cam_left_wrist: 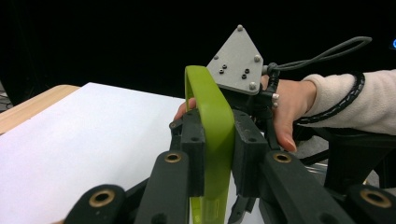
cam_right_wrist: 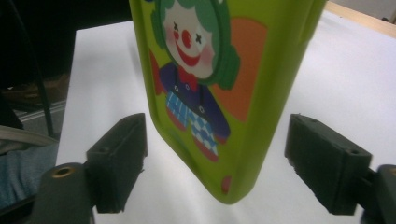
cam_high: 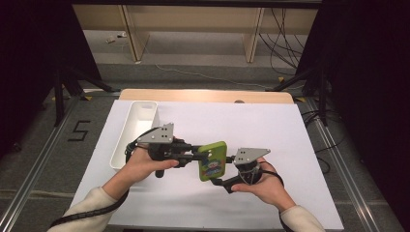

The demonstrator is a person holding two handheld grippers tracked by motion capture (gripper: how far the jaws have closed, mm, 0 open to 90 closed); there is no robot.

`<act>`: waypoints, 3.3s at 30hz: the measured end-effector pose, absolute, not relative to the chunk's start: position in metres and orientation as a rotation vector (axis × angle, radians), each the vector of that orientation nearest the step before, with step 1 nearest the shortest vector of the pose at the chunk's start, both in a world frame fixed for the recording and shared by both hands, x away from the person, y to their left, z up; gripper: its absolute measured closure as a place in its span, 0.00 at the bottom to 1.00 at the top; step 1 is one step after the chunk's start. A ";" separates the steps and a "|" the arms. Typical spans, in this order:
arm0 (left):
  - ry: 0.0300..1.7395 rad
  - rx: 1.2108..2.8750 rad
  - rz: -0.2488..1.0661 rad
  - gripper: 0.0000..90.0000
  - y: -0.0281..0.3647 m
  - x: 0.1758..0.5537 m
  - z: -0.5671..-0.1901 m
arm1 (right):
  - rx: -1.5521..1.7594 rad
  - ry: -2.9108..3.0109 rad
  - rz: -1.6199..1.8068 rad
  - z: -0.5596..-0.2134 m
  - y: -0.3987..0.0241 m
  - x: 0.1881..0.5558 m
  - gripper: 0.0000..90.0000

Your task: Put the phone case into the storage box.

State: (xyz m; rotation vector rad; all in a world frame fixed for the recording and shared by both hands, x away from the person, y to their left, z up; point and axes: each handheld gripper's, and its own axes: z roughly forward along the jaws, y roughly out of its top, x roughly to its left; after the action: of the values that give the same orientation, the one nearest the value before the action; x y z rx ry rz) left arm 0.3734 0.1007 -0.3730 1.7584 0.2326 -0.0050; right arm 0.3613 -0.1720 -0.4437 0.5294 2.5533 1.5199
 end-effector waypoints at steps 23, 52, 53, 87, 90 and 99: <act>0.222 1.724 -0.037 0.86 0.100 0.373 -0.374 | 0.451 2.586 1.573 -0.445 -0.173 0.361 0.61; 0.276 1.673 0.016 0.79 0.100 0.379 -0.377 | 0.570 2.640 1.533 -0.438 -0.174 0.358 0.87; 0.276 1.673 0.016 0.78 0.100 0.379 -0.377 | 0.580 2.642 1.530 -0.438 -0.174 0.358 0.87; 0.584 1.692 0.275 0.00 0.082 0.366 -0.364 | 0.726 2.418 1.548 -0.428 -0.174 0.355 0.87; 0.607 1.683 0.305 0.00 0.076 0.365 -0.362 | 0.737 2.399 1.543 -0.427 -0.174 0.354 0.87; 0.639 1.682 0.379 0.00 0.059 0.361 -0.360 | 0.767 2.347 1.531 -0.426 -0.173 0.355 0.87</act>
State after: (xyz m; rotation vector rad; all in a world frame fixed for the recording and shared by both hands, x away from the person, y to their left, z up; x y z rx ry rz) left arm 0.3615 0.0588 -0.3596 1.6816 0.6388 0.3790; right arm 0.3547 -0.1726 -0.4261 0.7669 2.3469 1.5310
